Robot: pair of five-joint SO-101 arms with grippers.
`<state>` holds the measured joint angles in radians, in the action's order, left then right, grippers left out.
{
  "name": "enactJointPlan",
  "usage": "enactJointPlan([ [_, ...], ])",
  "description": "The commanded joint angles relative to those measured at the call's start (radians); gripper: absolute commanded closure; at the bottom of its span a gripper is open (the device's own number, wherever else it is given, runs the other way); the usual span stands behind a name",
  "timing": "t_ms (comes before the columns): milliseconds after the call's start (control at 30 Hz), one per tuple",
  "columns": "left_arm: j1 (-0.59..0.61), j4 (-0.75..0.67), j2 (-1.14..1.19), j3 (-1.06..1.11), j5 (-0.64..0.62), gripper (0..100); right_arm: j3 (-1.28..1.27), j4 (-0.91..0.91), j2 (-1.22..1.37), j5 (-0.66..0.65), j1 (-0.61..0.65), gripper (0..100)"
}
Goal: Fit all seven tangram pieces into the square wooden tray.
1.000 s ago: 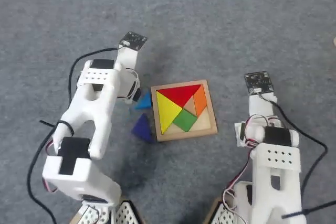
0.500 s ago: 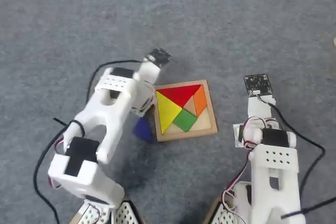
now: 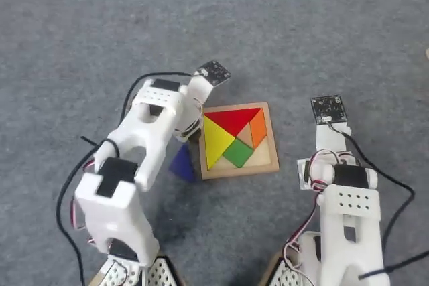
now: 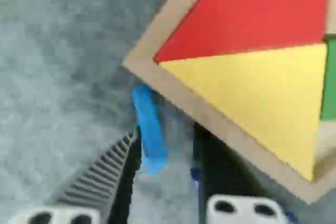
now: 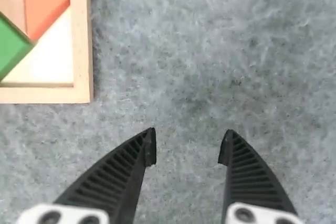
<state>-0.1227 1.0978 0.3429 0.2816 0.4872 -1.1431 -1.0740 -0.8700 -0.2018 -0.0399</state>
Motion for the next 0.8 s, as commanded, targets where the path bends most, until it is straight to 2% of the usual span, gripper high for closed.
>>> enactJointPlan([
  [0,0.026,0.066,0.064,-0.117,0.054,85,0.009,0.021,-0.001,0.008,0.007,78.6],
  [67,0.048,0.081,0.075,-0.145,0.057,87,0.009,0.021,-0.001,0.008,0.007,78.6],
  [167,0.075,0.087,0.077,-0.185,0.058,97,0.009,0.021,-0.001,0.008,0.007,78.6],
  [233,0.083,0.126,0.071,-0.222,0.072,99,0.009,0.021,-0.001,0.009,0.007,78.6],
  [433,0.074,0.396,0.071,-0.444,0.094,99,0.009,0.021,-0.001,0.009,0.007,78.6],
  [600,-0.043,0.64,0.069,-0.545,0.147,99,0.011,0.038,-0.002,0.017,-0.068,78.6],
  [767,-0.241,0.628,0.032,-0.418,0.149,99,0.011,0.054,-0.002,0.032,-0.17,78.6],
])
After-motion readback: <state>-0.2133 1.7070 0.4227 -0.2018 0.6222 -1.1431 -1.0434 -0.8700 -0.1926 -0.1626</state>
